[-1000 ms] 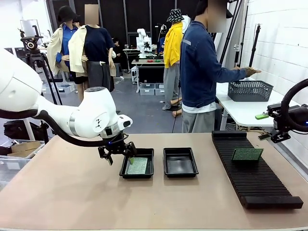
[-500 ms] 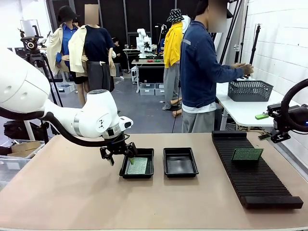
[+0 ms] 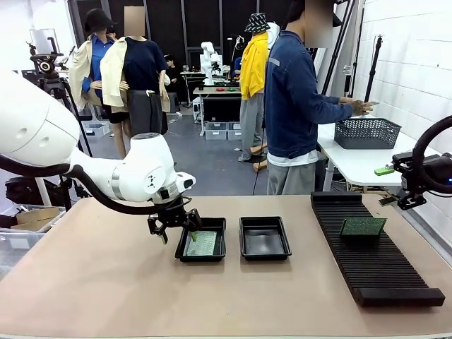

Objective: Inspect and transfer BCBs to ESD trays.
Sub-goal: Pick up the ESD tray and place it on the left side of the table.

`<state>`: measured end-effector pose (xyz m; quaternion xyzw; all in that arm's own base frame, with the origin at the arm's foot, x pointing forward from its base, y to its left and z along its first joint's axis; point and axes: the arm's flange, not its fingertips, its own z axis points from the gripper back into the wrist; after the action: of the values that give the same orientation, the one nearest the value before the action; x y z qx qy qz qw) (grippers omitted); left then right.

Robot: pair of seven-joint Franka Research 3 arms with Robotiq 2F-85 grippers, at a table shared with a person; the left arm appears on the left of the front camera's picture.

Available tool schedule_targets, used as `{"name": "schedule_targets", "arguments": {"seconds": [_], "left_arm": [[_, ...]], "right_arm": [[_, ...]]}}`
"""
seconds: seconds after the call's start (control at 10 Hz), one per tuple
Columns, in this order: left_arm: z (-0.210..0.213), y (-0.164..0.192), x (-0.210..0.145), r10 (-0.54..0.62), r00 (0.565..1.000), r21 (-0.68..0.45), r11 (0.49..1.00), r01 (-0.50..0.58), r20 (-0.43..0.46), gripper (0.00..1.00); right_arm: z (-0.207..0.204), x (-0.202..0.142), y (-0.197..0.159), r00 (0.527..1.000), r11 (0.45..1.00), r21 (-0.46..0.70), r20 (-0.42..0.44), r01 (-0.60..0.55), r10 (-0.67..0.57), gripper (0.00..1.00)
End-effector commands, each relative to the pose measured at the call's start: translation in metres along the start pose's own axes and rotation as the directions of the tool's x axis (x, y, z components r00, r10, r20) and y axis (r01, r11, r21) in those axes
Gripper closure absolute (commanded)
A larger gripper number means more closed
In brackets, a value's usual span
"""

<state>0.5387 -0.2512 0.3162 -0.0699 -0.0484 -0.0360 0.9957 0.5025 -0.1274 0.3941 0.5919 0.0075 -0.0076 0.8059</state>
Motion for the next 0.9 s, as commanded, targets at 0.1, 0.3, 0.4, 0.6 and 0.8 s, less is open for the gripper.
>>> {"name": "schedule_targets", "arguments": {"seconds": [0.1,0.3,0.4,0.6,0.8], "left_arm": [[-0.0006,-0.0028,0.0093,0.032,0.999,-0.01,0.999,-0.032,-0.017,0.18],[-0.0001,-0.0017,0.0102,0.03,0.999,-0.015,0.999,-0.03,-0.019,0.4],[-0.0001,-0.0006,0.0106,0.031,0.999,-0.02,0.999,-0.031,-0.019,0.53],[0.0,0.0009,0.0118,0.028,0.999,-0.025,0.999,-0.029,-0.02,0.87],[0.0005,0.0015,0.0131,0.028,0.999,-0.026,0.999,-0.029,-0.023,1.0]], "right_arm": [[-0.0002,0.0038,0.0012,1.0,1.0,-0.003,-0.003,-0.005,0.005,0.0],[-0.0002,0.0038,0.0012,1.0,1.0,-0.003,-0.003,-0.005,0.005,0.0],[-0.0002,0.0038,0.0012,1.0,1.0,-0.003,-0.003,-0.005,0.005,0.0],[-0.0002,0.0038,0.0012,1.0,1.0,-0.003,-0.003,-0.005,0.005,0.0],[-0.0002,0.0038,0.0012,1.0,1.0,-0.003,-0.003,-0.005,0.005,0.0]]}}
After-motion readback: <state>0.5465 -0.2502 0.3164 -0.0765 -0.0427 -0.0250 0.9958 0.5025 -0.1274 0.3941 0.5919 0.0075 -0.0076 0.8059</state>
